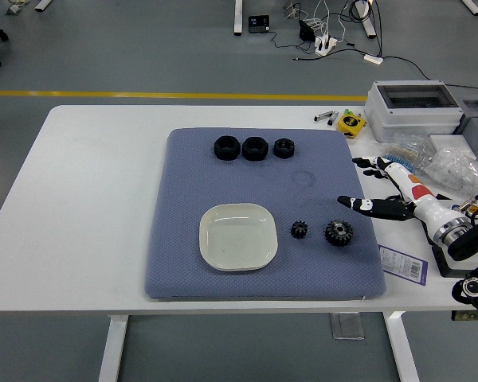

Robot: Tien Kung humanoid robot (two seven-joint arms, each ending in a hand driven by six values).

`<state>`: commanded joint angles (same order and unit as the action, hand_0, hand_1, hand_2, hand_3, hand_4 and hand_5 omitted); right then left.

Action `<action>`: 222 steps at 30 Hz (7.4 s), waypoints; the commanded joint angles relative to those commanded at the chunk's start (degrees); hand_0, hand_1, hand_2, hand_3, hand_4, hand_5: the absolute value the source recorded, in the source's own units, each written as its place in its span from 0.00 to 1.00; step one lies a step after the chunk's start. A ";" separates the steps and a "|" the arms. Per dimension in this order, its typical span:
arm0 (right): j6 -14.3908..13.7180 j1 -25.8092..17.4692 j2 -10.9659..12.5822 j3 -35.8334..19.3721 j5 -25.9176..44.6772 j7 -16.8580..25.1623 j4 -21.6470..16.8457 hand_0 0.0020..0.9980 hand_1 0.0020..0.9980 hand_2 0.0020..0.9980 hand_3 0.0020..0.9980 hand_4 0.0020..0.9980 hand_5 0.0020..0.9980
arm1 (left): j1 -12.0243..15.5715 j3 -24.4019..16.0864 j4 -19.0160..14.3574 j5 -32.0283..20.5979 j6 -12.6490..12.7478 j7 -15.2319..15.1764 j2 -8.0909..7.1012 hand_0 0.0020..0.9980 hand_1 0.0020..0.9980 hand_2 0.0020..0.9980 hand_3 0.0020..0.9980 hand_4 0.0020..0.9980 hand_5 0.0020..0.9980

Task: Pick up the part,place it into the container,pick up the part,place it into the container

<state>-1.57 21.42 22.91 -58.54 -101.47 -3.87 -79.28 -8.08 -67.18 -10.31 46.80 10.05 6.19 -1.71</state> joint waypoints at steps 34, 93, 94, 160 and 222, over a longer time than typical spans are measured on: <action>6.49 17.11 4.98 23.30 -3.05 -2.42 5.74 0.74 0.72 0.77 0.81 0.99 0.15 | -0.38 1.91 0.00 -1.55 -0.19 0.05 -0.12 0.71 0.63 0.65 0.56 0.62 0.69; 5.97 22.07 2.86 31.12 -5.29 0.96 14.94 0.67 0.64 0.69 0.73 0.91 0.02 | -0.74 2.19 0.00 -1.89 -0.26 0.14 0.03 0.71 0.63 0.65 0.56 0.62 0.69; 5.71 22.05 2.83 31.23 -5.15 1.15 15.08 0.67 0.64 0.69 0.73 0.91 0.02 | -0.72 2.18 0.00 -1.83 -0.26 0.16 0.04 0.71 0.63 0.65 0.56 0.62 0.69; 3.31 36.49 -10.81 43.99 5.25 -2.98 8.56 0.38 0.37 0.41 0.39 0.19 0.05 | -0.34 1.66 0.00 -2.72 0.00 -0.03 -0.09 0.71 0.62 0.65 0.56 0.62 0.69; 4.93 33.27 -3.83 40.60 -0.18 0.68 18.60 0.69 0.68 0.75 0.80 0.90 0.18 | 0.00 0.13 0.00 -0.56 0.14 0.02 0.17 0.71 0.62 0.65 0.56 0.62 0.69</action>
<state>3.36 54.69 19.07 -17.95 -101.65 -3.20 -60.68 -8.08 -67.06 -10.31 46.25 10.19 6.21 -1.54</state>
